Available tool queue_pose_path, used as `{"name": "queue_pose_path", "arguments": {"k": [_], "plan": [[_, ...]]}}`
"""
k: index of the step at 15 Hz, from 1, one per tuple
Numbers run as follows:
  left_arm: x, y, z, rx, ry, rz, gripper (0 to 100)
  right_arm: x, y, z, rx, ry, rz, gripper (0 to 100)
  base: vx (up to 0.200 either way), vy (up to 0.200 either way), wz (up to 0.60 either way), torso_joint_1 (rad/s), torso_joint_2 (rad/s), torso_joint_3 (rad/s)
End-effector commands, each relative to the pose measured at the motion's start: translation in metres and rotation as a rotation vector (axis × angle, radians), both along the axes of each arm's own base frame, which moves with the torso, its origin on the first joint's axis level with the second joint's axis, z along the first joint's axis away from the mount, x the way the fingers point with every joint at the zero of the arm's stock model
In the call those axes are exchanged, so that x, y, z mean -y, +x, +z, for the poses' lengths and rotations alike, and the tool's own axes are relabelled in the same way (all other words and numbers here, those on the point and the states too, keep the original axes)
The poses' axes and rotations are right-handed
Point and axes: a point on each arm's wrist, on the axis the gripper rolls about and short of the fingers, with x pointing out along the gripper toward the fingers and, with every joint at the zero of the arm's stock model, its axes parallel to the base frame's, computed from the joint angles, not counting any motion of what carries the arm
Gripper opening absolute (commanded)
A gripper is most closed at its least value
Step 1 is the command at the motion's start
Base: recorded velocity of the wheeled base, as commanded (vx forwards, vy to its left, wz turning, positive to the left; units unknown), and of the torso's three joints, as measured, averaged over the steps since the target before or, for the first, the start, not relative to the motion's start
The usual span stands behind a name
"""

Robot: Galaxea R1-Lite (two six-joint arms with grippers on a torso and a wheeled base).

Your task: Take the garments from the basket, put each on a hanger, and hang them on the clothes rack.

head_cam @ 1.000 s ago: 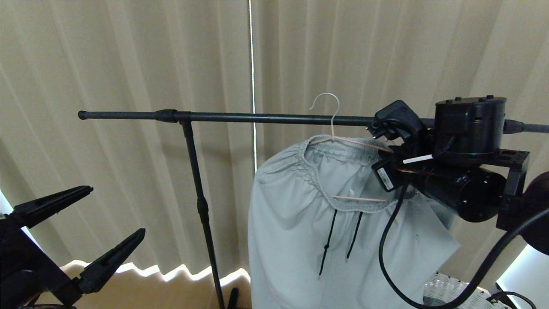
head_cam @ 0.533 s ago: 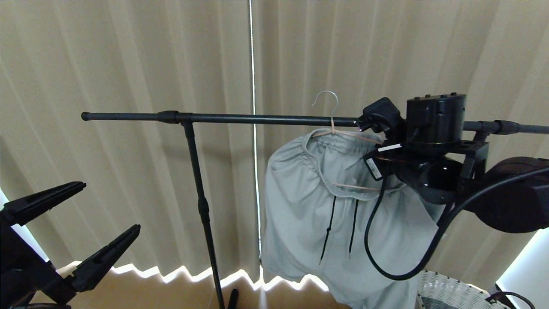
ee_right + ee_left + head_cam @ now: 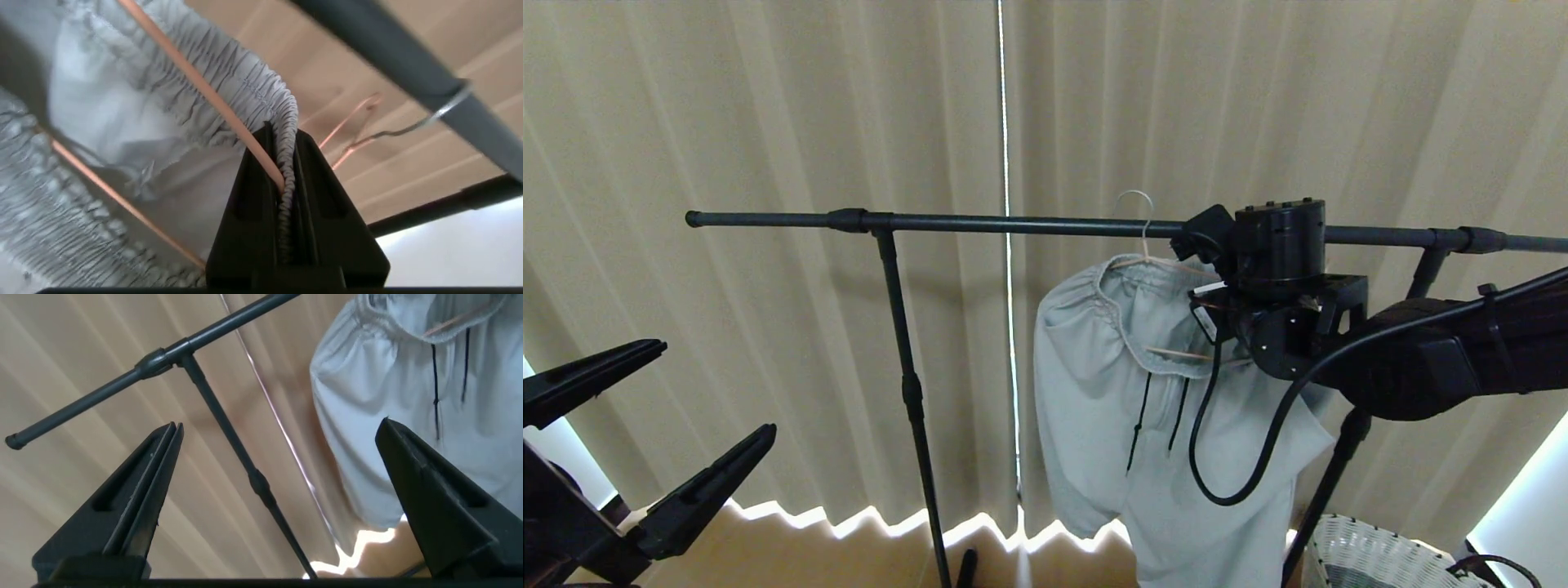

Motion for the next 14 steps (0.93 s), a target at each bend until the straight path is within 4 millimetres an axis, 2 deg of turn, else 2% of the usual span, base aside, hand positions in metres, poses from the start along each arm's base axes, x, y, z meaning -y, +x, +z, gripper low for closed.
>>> {"name": "queue_pose_path", "arguments": {"k": [1,10,14], "plan": [[0.000,0.000,0.000,0.002,0.000,0.000,100,-0.004,0.003,-0.009,-0.020,-0.013,0.005,0,0.000,0.000,0.00,0.000,0.00,0.000],[0.000,0.000,0.000,-0.001,0.000,0.000,100,-0.034,-0.011,-0.013,-0.030,-0.026,0.093,0,0.000,0.000,0.00,0.000,0.00,0.000],[0.000,0.000,0.000,0.001,0.000,0.000,100,-0.041,-0.009,-0.010,-0.030,-0.048,0.113,0,0.000,0.000,0.00,0.000,0.00,0.000]]}}
